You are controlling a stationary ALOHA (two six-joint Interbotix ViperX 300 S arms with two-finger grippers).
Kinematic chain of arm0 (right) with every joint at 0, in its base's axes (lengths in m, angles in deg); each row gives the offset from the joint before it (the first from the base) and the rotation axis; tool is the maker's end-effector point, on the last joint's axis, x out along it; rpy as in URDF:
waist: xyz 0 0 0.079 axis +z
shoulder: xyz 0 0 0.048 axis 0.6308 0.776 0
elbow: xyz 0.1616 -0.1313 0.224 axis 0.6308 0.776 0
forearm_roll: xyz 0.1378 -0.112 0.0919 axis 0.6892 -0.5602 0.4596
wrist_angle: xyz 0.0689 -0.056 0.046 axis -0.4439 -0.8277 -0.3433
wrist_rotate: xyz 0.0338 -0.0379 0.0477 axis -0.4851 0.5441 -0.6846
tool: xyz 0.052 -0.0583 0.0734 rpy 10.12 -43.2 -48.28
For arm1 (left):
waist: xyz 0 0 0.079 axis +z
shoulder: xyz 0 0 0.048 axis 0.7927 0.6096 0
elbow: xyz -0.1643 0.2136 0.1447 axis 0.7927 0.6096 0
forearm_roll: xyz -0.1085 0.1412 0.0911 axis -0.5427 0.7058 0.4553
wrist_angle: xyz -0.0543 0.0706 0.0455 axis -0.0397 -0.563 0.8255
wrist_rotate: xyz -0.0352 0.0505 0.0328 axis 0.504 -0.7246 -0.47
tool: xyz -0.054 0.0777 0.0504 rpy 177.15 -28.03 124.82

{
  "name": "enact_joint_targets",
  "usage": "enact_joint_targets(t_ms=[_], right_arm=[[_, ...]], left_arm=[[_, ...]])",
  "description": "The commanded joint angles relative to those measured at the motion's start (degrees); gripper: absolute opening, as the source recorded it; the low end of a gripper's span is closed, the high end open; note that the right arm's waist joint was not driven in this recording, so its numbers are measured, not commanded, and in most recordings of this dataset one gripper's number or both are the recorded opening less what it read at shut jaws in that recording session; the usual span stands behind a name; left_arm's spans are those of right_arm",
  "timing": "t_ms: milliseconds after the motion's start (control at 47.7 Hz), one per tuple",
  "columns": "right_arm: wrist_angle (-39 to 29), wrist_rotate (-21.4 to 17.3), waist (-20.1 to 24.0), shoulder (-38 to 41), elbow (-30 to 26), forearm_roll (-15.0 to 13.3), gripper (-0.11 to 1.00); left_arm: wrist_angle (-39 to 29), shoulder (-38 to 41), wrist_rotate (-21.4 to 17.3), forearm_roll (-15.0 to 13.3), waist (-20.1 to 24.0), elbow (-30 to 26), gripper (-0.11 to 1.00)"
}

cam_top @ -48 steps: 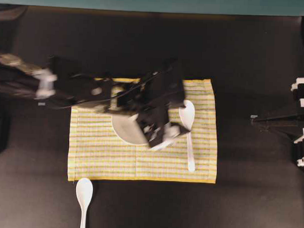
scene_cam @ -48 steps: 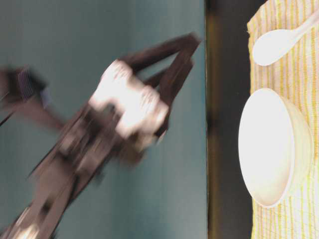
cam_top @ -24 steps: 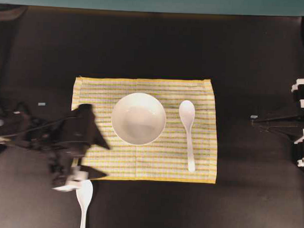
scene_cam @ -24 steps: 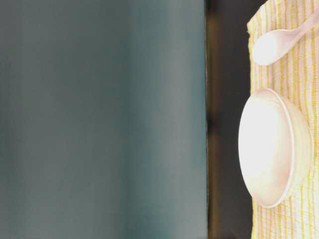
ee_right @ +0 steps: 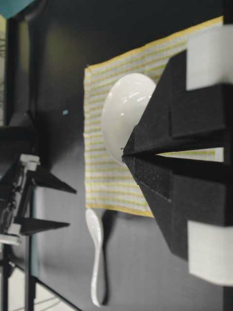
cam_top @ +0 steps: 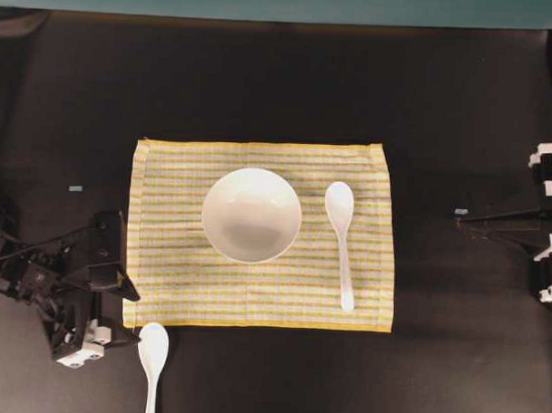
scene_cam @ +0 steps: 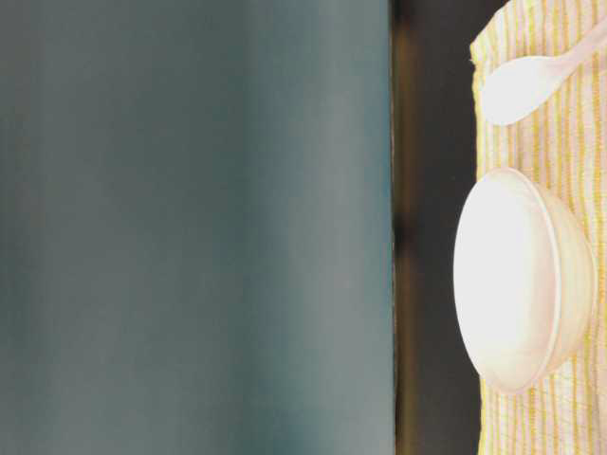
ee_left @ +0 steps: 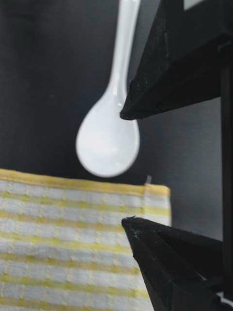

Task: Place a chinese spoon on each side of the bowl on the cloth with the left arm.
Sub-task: 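Move the left gripper down to the left white spoon and grasp it, then carry the left spoon onto the cloth left of the bowl and release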

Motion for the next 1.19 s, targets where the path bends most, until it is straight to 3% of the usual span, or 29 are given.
enact_joint_targets(t_ms=[0,272,503,629,713,880,1174], right_arm=[[0.26,-0.18,0.00,0.26,-0.18,0.09,-0.01],[0.44,-0.18,0.00,0.26,0.00,0.09,-0.01],[0.26,-0.18,0.00,0.09,0.18,0.09,-0.01],[0.26,-0.18,0.00,0.09,0.18,0.09,-0.01],[0.35,-0.18,0.00,0.09,0.18,0.09,-0.01],[0.44,-0.18,0.00,0.00,0.26,0.09,-0.01],[0.62,-0.18,0.00,-0.18,0.26,0.09,-0.01]], left_arm=[[2.90,2.37,0.00,0.18,-0.18,-0.70,0.77],[4.75,9.32,0.00,0.18,-0.53,-3.43,0.76],[4.39,10.02,0.18,0.09,-2.02,-4.66,0.72],[4.04,10.02,0.26,0.18,-2.29,-5.19,0.58],[2.64,9.58,-0.35,0.09,-2.29,-5.54,0.43],[-3.52,7.03,-0.44,0.09,-1.76,-6.77,0.07],[-24.52,-4.48,-2.02,0.18,4.04,-13.36,0.05]])
